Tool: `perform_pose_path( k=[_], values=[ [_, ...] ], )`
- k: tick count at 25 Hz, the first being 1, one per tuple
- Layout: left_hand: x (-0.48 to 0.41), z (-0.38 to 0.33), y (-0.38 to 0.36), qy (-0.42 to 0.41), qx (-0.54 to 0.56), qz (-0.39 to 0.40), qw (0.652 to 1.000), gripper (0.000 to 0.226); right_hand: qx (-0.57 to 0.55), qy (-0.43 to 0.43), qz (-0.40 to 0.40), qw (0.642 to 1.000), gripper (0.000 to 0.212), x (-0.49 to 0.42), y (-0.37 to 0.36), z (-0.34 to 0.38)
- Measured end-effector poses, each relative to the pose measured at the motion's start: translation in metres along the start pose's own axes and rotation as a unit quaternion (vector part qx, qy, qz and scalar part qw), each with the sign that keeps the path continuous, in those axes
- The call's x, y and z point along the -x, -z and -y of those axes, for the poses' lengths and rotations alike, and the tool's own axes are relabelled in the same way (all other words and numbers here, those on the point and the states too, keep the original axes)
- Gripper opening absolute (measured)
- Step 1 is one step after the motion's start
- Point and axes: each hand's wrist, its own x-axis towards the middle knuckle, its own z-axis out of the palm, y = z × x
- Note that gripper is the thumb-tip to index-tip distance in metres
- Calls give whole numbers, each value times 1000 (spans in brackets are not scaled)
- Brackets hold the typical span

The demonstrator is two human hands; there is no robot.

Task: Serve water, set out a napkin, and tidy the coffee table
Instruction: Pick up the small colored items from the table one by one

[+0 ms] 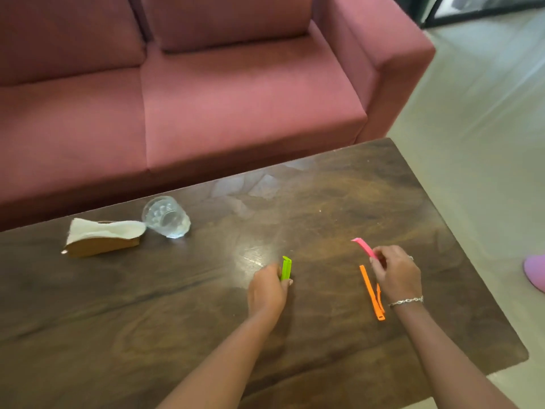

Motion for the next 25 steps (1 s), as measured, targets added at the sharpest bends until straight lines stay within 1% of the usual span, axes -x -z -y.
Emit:
perform_pose_path(
  k=[3, 7, 9, 14, 19, 25],
  values=[
    [23, 50, 49, 0, 42, -20, 999, 16, -22, 28, -1, 999, 11, 39, -3, 67],
    [62, 132, 116, 9, 90, -71, 993, 17, -34, 76, 17, 996, 10, 102, -11, 155],
    [81, 167, 145, 20, 104, -93, 990, 17, -38, 88, 25, 995, 9, 128, -15, 194],
    [133, 280, 228, 49, 121, -158, 979, 14, -49, 158, 48, 985, 7, 207, -36, 309],
    [175, 375, 292, 82, 153, -203, 964, 13, -44, 236, 68, 968, 7, 268, -59, 408],
    [202, 459, 341, 115, 176, -252, 945, 16, -52, 324, 107, 939, 10, 322, -100, 501]
  ],
)
